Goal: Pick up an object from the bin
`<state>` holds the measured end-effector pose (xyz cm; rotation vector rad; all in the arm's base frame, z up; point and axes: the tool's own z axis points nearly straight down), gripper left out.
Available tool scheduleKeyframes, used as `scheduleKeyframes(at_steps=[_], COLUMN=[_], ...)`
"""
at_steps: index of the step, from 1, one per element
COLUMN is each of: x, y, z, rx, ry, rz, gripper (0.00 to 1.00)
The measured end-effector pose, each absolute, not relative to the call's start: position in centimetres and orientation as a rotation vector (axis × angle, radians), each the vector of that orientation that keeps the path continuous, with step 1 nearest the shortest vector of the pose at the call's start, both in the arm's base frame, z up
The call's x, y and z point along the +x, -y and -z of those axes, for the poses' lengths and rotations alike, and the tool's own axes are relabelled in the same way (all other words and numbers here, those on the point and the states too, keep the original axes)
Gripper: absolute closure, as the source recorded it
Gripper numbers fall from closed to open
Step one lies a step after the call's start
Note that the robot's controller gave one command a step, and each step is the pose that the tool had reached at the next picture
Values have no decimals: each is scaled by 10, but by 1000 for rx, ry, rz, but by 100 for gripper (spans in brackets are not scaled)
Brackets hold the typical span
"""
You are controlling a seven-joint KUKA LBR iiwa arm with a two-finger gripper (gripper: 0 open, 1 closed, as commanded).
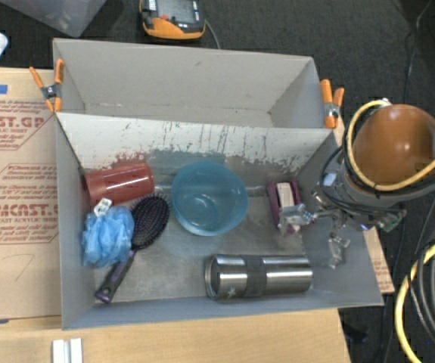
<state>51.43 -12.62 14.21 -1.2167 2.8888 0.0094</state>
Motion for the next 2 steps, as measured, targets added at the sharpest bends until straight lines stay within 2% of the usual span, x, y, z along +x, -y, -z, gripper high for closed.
scheduleKeyframes(at_steps=[1, 2], x=[510, 537], y=[151, 126], z=[-206, -200], rx=[-999, -812], ry=[-2965, -3033], rz=[4, -22], gripper=[0, 0])
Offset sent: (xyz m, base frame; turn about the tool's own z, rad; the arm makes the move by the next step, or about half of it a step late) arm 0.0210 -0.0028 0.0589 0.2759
